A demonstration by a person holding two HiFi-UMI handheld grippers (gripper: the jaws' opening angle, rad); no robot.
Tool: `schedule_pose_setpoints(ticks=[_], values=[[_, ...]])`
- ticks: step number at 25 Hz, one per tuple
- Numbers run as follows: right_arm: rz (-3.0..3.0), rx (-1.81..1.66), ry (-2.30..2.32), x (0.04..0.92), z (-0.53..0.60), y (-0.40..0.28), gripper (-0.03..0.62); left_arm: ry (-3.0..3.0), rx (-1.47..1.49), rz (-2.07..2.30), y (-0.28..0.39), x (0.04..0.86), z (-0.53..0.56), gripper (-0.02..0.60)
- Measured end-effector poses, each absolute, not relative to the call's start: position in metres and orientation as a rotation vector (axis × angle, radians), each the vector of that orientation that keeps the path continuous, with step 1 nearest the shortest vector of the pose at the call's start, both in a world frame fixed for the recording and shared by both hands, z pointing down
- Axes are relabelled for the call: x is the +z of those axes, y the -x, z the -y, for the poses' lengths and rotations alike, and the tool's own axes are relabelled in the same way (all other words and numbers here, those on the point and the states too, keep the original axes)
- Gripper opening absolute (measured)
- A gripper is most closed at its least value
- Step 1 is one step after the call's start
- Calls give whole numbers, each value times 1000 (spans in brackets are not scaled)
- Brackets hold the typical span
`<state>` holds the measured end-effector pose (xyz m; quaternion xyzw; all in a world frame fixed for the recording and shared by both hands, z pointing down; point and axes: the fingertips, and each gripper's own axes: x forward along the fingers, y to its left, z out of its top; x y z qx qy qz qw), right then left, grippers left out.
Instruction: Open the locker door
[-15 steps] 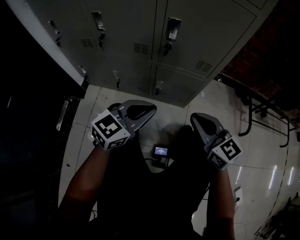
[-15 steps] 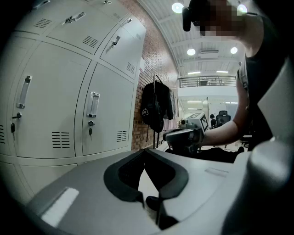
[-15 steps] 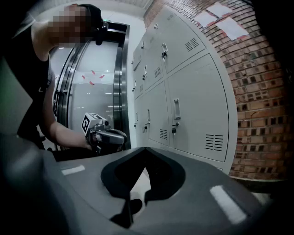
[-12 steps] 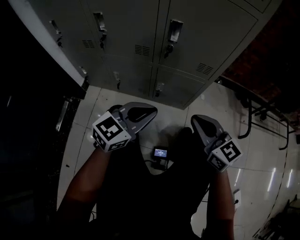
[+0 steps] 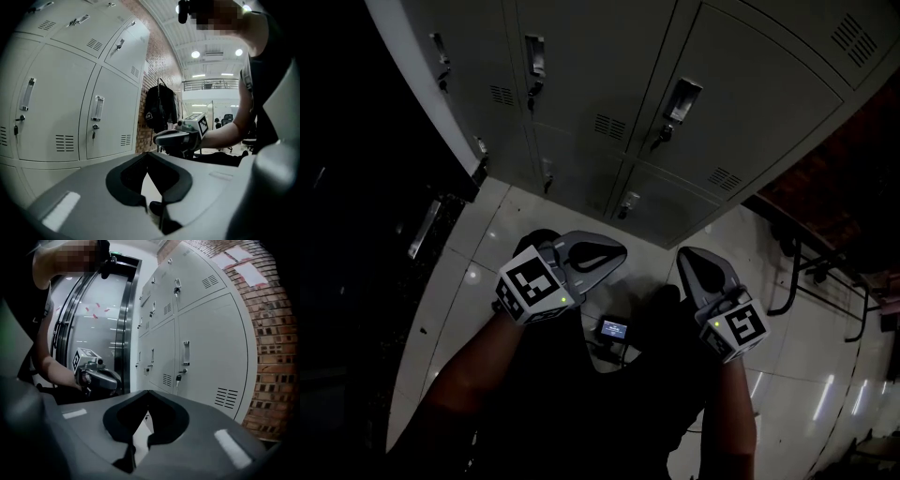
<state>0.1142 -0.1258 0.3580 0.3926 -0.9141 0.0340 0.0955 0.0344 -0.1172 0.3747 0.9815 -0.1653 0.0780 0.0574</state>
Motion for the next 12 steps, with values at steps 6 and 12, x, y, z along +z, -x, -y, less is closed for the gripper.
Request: schedule_pose_setpoints(ticks=[6,12], values=[[2633,70,-1220,355,156,-116,3,-2978,225,505,-32,374,118,12],[2456,-89,-1244,356,203,-109,41,-2983,214,513,-31,373,119,12]])
